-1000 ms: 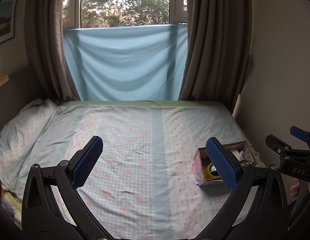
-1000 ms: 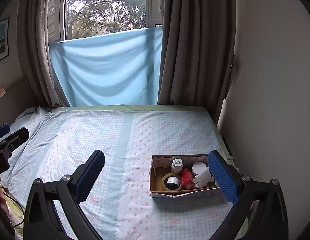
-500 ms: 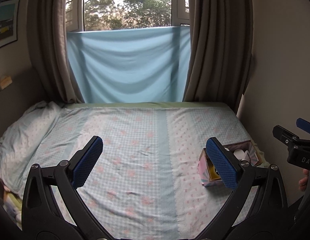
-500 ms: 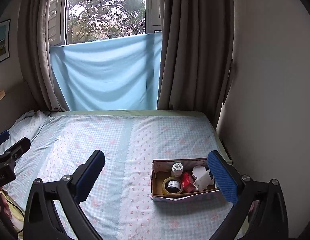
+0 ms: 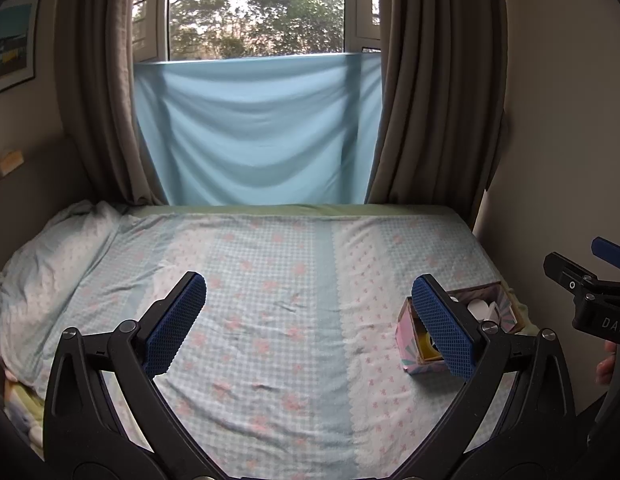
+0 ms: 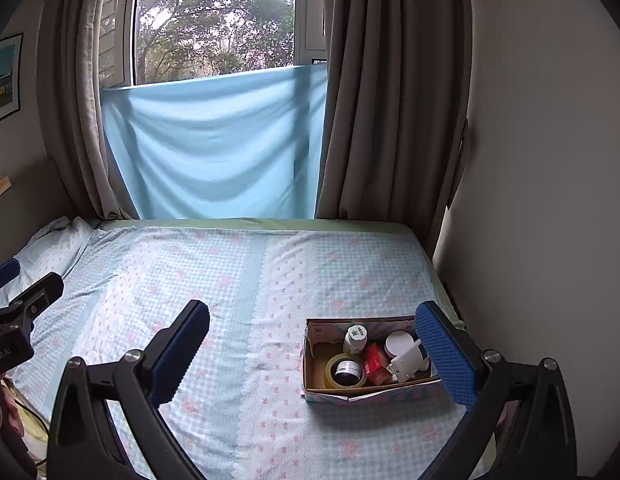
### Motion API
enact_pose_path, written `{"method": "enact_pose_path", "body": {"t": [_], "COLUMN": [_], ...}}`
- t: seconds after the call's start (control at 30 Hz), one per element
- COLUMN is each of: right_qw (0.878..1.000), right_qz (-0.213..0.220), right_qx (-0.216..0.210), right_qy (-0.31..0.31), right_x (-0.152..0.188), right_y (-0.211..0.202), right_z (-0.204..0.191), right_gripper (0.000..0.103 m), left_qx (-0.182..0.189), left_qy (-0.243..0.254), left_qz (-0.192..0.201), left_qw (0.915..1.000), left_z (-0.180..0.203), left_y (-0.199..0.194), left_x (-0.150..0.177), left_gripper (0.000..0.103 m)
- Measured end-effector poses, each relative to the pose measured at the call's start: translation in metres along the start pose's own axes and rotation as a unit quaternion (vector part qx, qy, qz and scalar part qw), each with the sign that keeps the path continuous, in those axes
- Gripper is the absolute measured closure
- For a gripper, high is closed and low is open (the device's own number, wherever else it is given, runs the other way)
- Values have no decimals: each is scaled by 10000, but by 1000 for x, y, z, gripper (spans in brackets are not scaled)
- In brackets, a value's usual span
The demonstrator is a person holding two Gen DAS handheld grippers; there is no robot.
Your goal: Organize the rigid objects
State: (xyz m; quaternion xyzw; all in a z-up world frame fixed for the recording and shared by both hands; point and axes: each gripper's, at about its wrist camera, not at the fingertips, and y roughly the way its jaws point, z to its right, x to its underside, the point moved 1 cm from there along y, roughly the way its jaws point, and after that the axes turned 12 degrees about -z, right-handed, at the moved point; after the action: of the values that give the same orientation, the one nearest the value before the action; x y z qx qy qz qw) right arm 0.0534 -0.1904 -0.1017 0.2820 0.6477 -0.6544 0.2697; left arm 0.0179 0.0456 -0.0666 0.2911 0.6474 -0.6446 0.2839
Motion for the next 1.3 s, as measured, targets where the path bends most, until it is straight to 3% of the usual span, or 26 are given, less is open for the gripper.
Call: {"method": "enact_pose_path", "body": {"t": [0.97, 1.3], "right_qw": [9998, 9997], "right_qz": [38, 69], "right_qx": [171, 231], "right_qy": [90, 92], "right_x": [-2, -4], "right_y": [0, -2], "right_z": [0, 1], "right_gripper": [1, 1], "left_qx": [-218, -9], "left_qy": [371, 373], "left_qz": [316, 433], "left_qw": [9986, 9984], "left_z": [15, 15], "left_y": [-1, -4], "left_x": [-3, -3], "left_gripper": [0, 0]}}
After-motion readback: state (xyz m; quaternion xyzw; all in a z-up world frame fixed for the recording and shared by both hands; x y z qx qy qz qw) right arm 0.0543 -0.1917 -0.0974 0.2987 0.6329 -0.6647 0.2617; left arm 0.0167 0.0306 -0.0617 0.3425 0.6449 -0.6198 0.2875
